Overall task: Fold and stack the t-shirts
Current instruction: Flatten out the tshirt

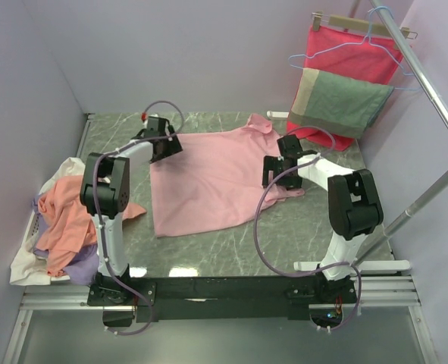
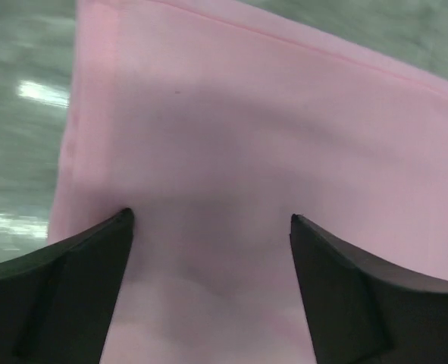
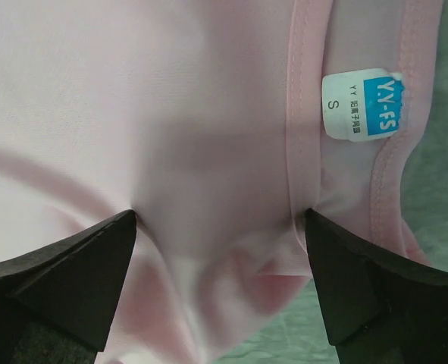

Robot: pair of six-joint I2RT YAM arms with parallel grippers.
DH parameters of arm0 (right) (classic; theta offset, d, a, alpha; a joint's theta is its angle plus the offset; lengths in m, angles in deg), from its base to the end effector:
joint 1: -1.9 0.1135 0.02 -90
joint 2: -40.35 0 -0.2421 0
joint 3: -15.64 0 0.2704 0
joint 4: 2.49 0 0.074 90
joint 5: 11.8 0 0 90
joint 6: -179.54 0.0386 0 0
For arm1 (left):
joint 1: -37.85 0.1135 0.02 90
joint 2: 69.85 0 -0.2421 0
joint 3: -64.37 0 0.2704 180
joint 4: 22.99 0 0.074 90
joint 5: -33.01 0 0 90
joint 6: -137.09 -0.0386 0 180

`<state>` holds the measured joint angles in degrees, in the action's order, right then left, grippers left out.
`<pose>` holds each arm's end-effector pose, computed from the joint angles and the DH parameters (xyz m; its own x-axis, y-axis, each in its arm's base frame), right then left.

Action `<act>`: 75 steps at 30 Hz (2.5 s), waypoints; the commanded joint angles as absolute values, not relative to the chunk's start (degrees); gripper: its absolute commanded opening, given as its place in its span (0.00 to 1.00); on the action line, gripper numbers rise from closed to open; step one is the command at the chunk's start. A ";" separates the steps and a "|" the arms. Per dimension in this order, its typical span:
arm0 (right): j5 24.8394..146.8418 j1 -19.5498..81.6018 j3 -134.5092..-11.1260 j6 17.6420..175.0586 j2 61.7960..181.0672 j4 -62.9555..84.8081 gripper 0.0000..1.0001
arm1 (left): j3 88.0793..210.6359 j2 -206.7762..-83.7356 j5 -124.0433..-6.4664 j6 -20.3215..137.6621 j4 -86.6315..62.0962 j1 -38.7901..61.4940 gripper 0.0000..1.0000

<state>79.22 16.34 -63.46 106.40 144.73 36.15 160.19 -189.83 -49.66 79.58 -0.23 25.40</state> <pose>0.3621 0.0940 0.1314 -0.9069 0.0659 -0.4161 0.0064 0.9897 0.1428 0.4545 -0.0953 0.1305 -0.6707 -0.3975 -0.6262 -0.2745 0.9173 -0.2883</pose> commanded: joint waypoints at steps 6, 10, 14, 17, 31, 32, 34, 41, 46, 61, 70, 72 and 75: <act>90.32 21.14 -60.03 105.09 140.46 35.55 0.77 | 166.05 -192.55 -41.70 78.82 12.96 32.66 0.91; 85.96 24.83 -57.05 105.88 132.66 34.69 0.91 | 168.24 -192.64 -44.85 76.63 11.90 33.02 0.92; 79.02 24.75 -55.98 107.82 120.89 33.01 1.00 | 164.65 -186.51 -51.53 75.83 6.37 32.84 0.93; 76.17 23.44 -57.56 107.47 119.19 30.65 1.00 | 161.57 -181.41 -55.58 76.27 3.55 32.05 0.93; 89.25 20.97 -105.35 109.13 161.62 34.32 1.00 | 157.97 -179.10 -57.43 80.58 0.83 26.16 0.93; 89.88 20.97 -107.81 109.57 165.82 35.54 1.00 | 157.87 -179.71 -57.61 80.84 0.65 25.99 0.93; 91.90 20.97 -113.36 110.36 169.18 36.43 1.00 | 157.44 -180.06 -59.45 81.72 0.03 25.81 0.93; 93.58 20.71 -128.92 112.12 183.42 41.26 1.00 | 155.76 -181.82 -60.07 83.12 0.03 22.56 0.93; 92.26 19.92 -132.70 112.65 187.29 40.39 1.00 | 154.97 -182.70 -59.28 83.13 0.82 20.89 0.93; 84.98 16.31 -141.59 111.69 191.61 26.44 1.00 | 154.88 -182.79 -57.17 82.16 2.32 20.36 0.93; 86.02 17.45 -140.54 104.40 189.96 17.45 1.00 | 154.09 -183.05 -57.17 82.42 1.70 20.27 0.93; 86.55 17.89 -137.48 103.16 188.02 17.89 1.00 | 154.18 -183.05 -57.17 82.42 1.61 20.27 0.93; 87.42 18.77 -134.75 102.98 184.68 20.96 1.00 | 154.44 -182.97 -57.17 82.16 1.79 20.19 0.93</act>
